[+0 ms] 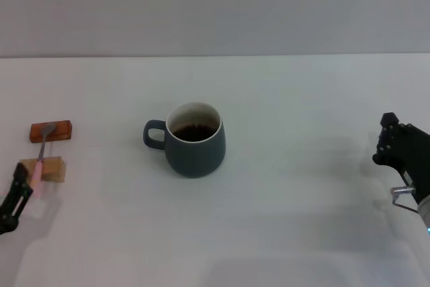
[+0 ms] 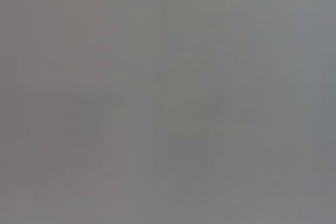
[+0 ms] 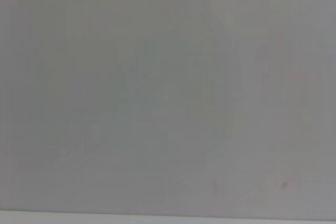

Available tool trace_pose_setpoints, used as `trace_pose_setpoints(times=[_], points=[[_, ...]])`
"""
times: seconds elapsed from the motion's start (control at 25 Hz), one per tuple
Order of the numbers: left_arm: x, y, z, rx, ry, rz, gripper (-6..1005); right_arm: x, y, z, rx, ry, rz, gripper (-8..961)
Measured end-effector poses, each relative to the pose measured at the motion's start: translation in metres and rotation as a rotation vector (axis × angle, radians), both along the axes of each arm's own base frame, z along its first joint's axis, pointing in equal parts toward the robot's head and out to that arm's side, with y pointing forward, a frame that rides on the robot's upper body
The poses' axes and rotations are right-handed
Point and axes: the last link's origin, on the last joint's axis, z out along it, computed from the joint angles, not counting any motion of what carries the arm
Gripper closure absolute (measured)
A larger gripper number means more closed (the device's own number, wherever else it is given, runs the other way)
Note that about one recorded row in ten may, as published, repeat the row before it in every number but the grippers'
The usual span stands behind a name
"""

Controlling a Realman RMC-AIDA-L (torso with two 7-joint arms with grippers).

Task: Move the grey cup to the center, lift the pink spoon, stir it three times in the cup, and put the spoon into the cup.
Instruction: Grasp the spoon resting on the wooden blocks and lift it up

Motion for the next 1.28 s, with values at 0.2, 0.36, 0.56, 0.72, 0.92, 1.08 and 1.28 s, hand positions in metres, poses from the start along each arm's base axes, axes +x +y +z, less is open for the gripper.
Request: trace_pose_setpoints(times=[0.2, 0.36, 0.56, 0.72, 0.92, 1.08, 1.28], points=[[0.000, 0.004, -0.008, -0.043, -0.010, 0.015, 154, 0.002, 0.001, 0.001, -0.002, -0.007, -0.006, 953], [0.001, 0.008, -0.017, -0.087, -0.015, 0.029, 154, 0.002, 0.001, 0.001, -0.002, -0.007, -0.006, 953], [0.000, 0.014, -0.022, -0.121, -0.009, 0.041, 154, 0.002, 0.001, 0.001, -0.004, -0.009, -0.007, 953], [0.001, 0.016, -0.024, -0.135, -0.006, 0.039, 154, 0.002, 0.002, 0.000, -0.008, -0.010, -0.009, 953], [-0.002, 0.019, -0.030, -0.174, 0.004, 0.064, 155, 0.001, 0.002, -0.001, -0.010, -0.011, -0.005, 953], [-0.004, 0.021, -0.032, -0.190, 0.006, 0.084, 155, 0.000, 0.002, -0.001, -0.012, -0.010, -0.002, 953], [-0.007, 0.022, -0.033, -0.193, 0.008, 0.103, 155, 0.000, 0.002, -0.002, -0.014, -0.010, 0.000, 953]])
